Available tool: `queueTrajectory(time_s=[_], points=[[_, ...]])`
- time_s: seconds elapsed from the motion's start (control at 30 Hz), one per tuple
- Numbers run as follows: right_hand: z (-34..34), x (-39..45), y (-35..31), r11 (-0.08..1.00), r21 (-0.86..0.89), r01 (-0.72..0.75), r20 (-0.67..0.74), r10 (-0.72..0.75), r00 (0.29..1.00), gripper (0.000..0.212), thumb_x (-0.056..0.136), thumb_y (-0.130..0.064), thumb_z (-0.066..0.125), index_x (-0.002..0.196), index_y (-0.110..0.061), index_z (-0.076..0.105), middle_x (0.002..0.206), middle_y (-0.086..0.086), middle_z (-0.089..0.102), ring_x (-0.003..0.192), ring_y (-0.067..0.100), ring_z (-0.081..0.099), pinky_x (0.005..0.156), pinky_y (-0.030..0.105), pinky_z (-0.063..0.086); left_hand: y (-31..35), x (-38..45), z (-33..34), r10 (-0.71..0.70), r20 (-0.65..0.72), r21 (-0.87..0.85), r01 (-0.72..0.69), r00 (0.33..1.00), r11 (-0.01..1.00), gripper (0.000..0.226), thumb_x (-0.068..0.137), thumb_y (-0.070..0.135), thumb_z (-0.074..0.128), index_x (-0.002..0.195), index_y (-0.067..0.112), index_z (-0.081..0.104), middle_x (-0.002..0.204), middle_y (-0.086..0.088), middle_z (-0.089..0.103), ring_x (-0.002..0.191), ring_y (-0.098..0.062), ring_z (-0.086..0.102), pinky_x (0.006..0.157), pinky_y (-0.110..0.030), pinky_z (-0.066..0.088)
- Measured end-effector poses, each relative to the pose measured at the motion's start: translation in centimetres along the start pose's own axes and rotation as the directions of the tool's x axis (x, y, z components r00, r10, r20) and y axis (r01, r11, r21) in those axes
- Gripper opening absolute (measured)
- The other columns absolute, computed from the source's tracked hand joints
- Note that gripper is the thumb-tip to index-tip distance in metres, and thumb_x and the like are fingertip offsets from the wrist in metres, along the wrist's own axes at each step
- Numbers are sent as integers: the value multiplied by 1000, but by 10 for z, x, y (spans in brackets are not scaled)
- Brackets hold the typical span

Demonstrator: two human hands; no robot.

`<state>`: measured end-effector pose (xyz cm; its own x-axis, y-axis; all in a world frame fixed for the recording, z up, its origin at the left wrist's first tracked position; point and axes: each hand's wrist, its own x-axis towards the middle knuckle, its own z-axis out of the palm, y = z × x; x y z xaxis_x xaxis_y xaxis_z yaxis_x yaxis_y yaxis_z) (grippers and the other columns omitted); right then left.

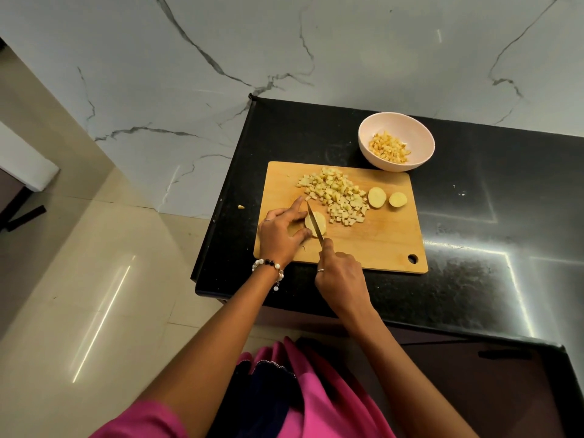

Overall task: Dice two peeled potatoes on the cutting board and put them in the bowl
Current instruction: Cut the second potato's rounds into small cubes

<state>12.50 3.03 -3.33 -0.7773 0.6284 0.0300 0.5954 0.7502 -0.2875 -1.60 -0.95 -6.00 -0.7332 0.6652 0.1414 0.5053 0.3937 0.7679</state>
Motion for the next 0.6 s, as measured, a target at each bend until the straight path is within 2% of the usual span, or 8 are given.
queueTrajectory(time_s=[0.23, 0.33, 0.4, 0.5, 0.53, 0.6], points=[[2, 12, -7, 999, -40, 16, 50, -14, 999, 54, 93, -4, 35, 144, 5, 24, 92, 22, 63, 74, 37, 59, 59, 34, 28, -2, 3, 3, -21, -20, -19, 21, 1000, 1000, 72, 72, 29, 79, 137, 26, 48, 100, 10, 72, 111, -11, 49, 98, -34, 40], [3, 18, -14, 995, -98, 18, 66, -12, 998, 52, 78, 6, 41, 130, 16, 43, 67, 24, 60, 49, 34, 54, 49, 31, 25, -3, 3, 5, -41, -27, -35, 40, 999, 999, 73, 69, 28, 80, 135, 25, 50, 97, 6, 73, 111, -9, 50, 98, -36, 42], [7, 9, -15, 992, -125, 2, 9, -1, 1000, 51, 74, 5, 43, 123, 16, 50, 58, 20, 58, 40, 31, 50, 44, 27, 22, -4, 3, 6, -46, -39, -32, 45, 998, 998, 73, 70, 29, 80, 135, 26, 49, 96, 6, 73, 111, -8, 50, 98, -37, 42], [4, -16, -12, 998, -61, 22, 117, -15, 993, 56, 87, 3, 38, 141, 11, 28, 85, 23, 62, 62, 36, 59, 51, 34, 29, -1, 2, 5, -48, -47, -25, 47, 998, 999, 73, 71, 29, 80, 136, 26, 48, 95, 9, 73, 112, -8, 49, 100, -37, 40], [2, -25, -9, 996, -90, 29, 108, -19, 994, 57, 89, 0, 42, 143, 9, 26, 88, 20, 62, 65, 36, 60, 52, 34, 30, 0, 2, 6, -50, -49, -29, 48, 998, 998, 73, 71, 28, 80, 136, 26, 48, 96, 9, 73, 112, -8, 48, 100, -37, 40], [-3, -39, -8, 981, -193, 5, 180, 31, 983, 59, 78, -3, 64, 133, 8, 45, 73, 14, 62, 51, 31, 58, 45, 31, 26, 2, 1, 6, -60, -52, -32, 58, 997, 998, 73, 71, 27, 80, 136, 24, 48, 98, 10, 73, 112, -9, 48, 100, -35, 39]])
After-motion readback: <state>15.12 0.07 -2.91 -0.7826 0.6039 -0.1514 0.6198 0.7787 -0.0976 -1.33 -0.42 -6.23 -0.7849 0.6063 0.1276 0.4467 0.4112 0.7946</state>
